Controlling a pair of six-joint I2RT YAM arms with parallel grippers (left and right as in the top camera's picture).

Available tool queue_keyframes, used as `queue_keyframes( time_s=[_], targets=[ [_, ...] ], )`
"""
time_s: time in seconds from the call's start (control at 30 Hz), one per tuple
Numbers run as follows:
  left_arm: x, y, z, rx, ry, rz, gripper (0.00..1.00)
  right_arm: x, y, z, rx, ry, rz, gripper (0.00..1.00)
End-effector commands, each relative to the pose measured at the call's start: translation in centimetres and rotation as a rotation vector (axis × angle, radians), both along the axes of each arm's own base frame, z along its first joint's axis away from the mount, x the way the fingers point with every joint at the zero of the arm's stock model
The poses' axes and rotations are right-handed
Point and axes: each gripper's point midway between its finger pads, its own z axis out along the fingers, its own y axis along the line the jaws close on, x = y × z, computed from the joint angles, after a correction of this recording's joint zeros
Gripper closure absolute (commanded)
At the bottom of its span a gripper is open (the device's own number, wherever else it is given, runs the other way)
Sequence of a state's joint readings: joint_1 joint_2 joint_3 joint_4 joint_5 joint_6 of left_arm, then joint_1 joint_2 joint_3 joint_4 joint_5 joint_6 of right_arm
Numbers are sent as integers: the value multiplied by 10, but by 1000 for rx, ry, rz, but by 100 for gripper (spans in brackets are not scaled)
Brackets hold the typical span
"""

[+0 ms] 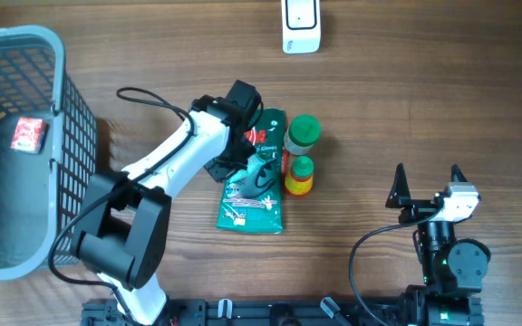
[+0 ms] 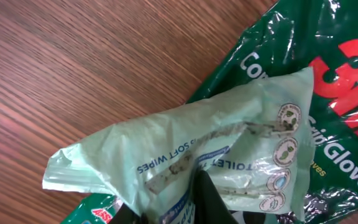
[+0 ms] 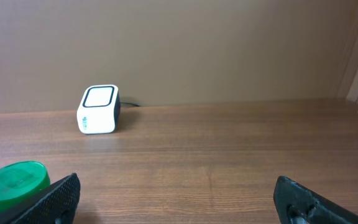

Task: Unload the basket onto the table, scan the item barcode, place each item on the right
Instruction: 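Carry the wipes pack over and lower it onto the glove pack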

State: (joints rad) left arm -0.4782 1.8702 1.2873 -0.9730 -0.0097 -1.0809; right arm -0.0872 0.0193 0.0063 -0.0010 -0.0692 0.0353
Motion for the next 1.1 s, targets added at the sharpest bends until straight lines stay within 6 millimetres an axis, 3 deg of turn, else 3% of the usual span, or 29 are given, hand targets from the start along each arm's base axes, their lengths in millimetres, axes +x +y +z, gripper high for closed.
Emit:
queue_keyframes(
  time_s=[0.0,0.27,0.3,0.47,0.5,0.53,0.63,1.07],
  targets=[
    [-4,-5,-5,-13,19,23,91,0,0,1,-9,-6,-4,0],
    [-2,5,-4,41,5,19,86,0,0,1,-9,-6,-4,0],
    [-3,6,-4,45,6,19,82,0,0,1,-9,-6,-4,0],
    [-10,9,0,54,26,16,38,0,0,1,-9,-6,-4,0],
    [-12,11,2,59,34,16,22,0,0,1,-9,-6,-4,0],
    [-14,12,4,60,37,16,13,0,0,1,-9,-6,-4,0],
    [-19,15,10,66,47,16,1,0,0,1,-9,-6,-4,0],
    [-20,24,49,49,-39,-42,0,0,0,1,-9,-6,-4,0]
  ],
)
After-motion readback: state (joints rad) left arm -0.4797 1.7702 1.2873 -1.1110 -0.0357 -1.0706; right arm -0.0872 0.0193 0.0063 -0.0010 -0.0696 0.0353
